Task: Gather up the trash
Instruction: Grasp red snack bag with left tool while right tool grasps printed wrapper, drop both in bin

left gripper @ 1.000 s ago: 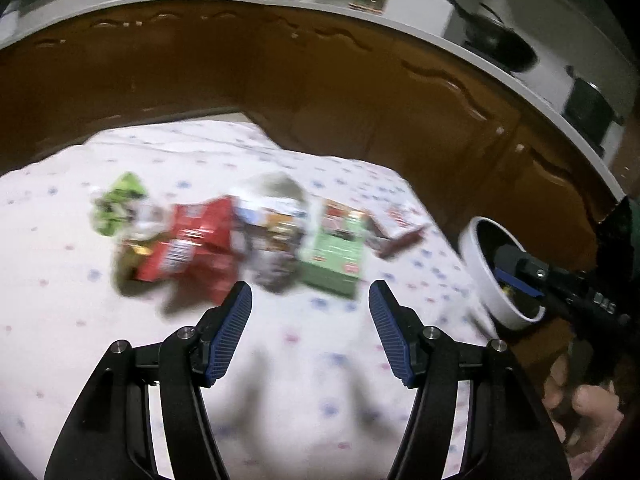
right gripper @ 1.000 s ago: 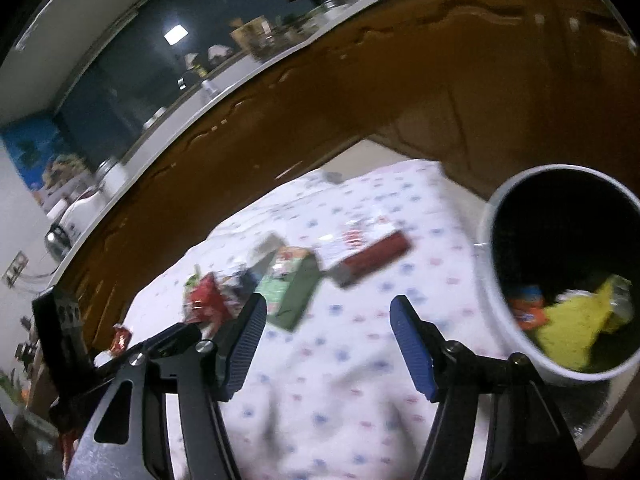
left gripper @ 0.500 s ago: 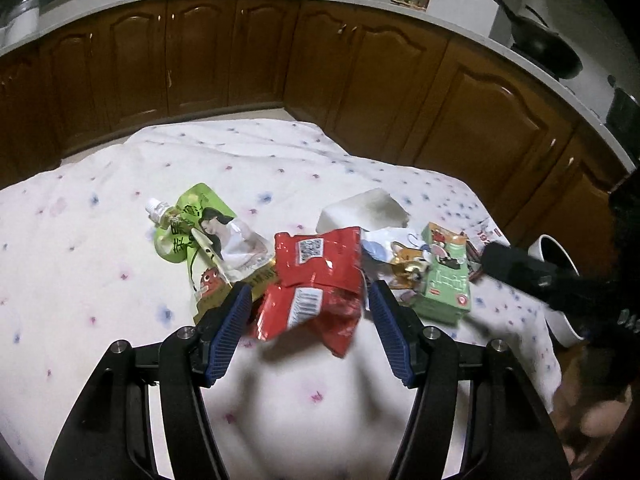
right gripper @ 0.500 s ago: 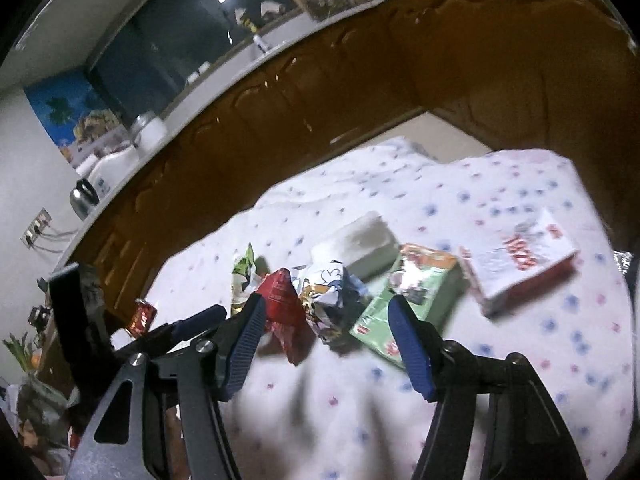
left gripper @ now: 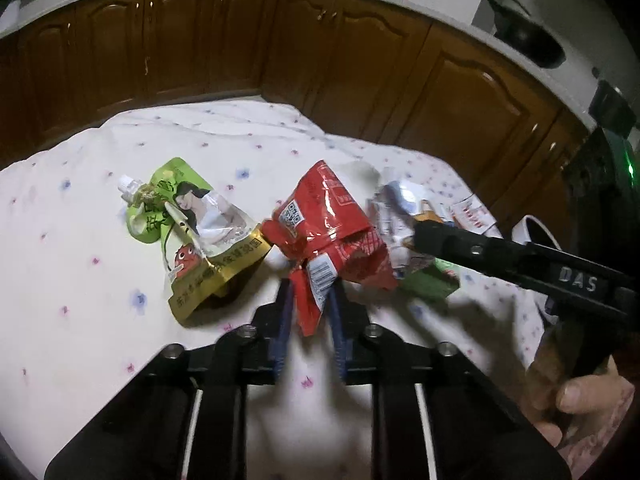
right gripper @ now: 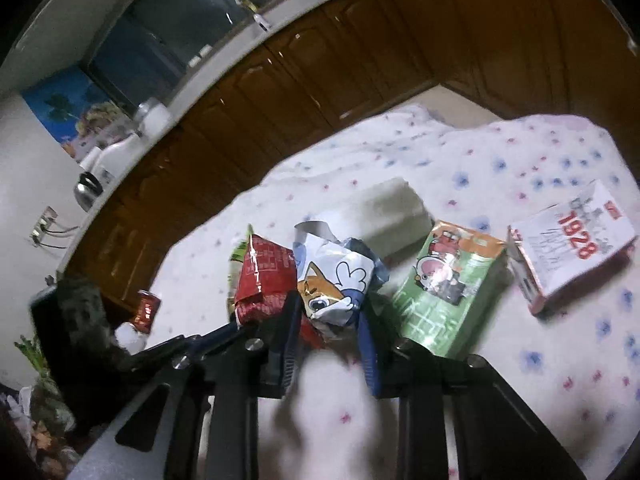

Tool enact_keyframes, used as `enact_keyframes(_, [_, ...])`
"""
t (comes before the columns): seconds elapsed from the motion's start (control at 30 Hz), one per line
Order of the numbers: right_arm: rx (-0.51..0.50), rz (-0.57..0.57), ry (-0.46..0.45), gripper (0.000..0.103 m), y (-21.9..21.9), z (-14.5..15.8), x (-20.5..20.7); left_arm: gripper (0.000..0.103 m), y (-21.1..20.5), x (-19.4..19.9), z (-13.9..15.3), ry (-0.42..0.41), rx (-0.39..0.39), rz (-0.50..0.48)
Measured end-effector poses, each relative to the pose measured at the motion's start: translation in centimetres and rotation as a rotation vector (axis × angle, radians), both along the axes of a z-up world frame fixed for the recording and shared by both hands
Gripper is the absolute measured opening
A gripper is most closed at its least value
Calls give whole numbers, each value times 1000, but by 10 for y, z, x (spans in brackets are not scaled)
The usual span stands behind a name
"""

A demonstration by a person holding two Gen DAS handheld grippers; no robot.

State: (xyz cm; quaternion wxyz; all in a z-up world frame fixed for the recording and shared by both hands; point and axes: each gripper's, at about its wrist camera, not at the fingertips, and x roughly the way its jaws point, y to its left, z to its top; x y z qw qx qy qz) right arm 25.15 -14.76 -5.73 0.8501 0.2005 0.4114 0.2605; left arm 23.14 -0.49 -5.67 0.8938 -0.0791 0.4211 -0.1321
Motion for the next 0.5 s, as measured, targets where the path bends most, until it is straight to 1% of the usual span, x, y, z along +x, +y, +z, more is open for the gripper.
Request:
enact_keyframes(0.17, [43, -13, -54, 27, -23, 22, -30, 12, -6, -19, 18, -38, -25, -21])
enact_keyframes(0.3, [63, -63, -88, 27, -54, 36, -53, 11, -19, -30, 34, -73, -50, -54])
enact_keyframes(0.47, [57, -148, -111, 27, -99, 44, -78, 11, -53, -40, 56, -113, -81, -142])
enact_keyframes(0.5, [52, -180, -115, 27, -114, 46, -86, 10, -63, -41, 58, -117, -85, -163])
